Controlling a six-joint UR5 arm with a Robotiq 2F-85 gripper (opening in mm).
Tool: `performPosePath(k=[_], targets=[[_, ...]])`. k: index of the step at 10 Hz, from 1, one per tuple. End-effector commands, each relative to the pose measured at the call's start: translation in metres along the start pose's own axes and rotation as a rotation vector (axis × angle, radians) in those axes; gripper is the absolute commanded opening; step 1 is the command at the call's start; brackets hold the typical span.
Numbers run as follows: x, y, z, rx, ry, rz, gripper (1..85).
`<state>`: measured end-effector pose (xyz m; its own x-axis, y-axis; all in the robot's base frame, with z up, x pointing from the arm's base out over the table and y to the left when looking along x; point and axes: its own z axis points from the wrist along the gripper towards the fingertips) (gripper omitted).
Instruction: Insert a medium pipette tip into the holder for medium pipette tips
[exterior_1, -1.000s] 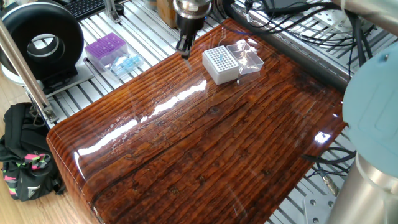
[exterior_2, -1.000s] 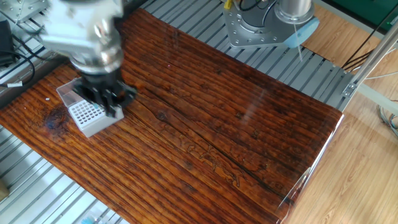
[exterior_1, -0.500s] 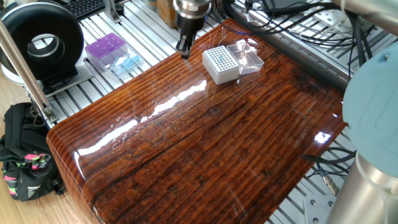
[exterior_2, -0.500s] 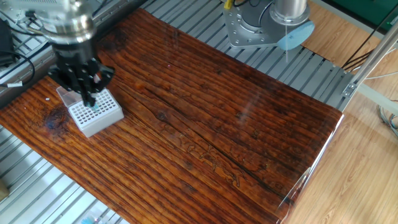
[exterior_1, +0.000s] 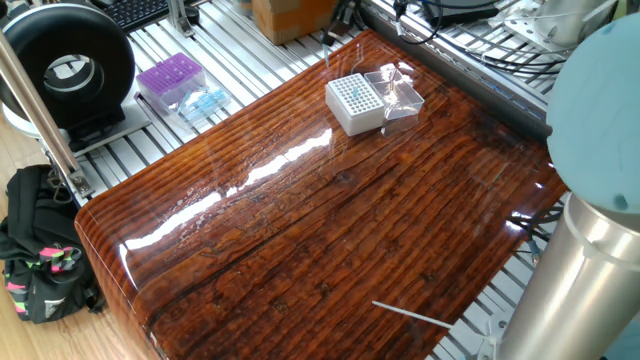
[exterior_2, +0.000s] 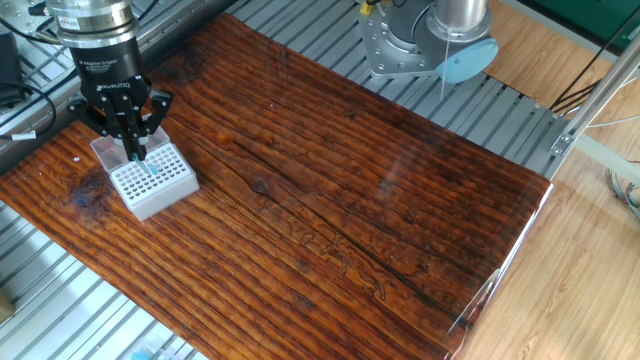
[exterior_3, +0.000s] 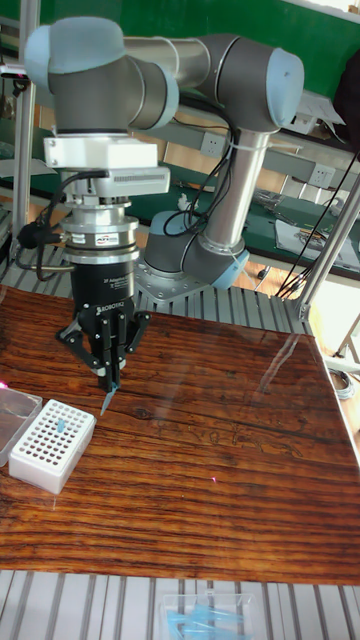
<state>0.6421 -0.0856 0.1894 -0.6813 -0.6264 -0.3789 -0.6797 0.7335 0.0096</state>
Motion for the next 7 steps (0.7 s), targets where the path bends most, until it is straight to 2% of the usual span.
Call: performPosePath(k=[1, 2, 5, 7], targets=[[0.012, 0.003, 0.003, -0.014, -0.01, 0.004, 1.0], [0.013, 0.005, 0.005, -0.026, -0.026, 0.008, 1.0], [0.031, -0.003, 0.012, -0.013, -0.041, -0.044, 1.0], [0.04, 0.001, 0.017, -0.042, -0.069, -0.043, 1.0]])
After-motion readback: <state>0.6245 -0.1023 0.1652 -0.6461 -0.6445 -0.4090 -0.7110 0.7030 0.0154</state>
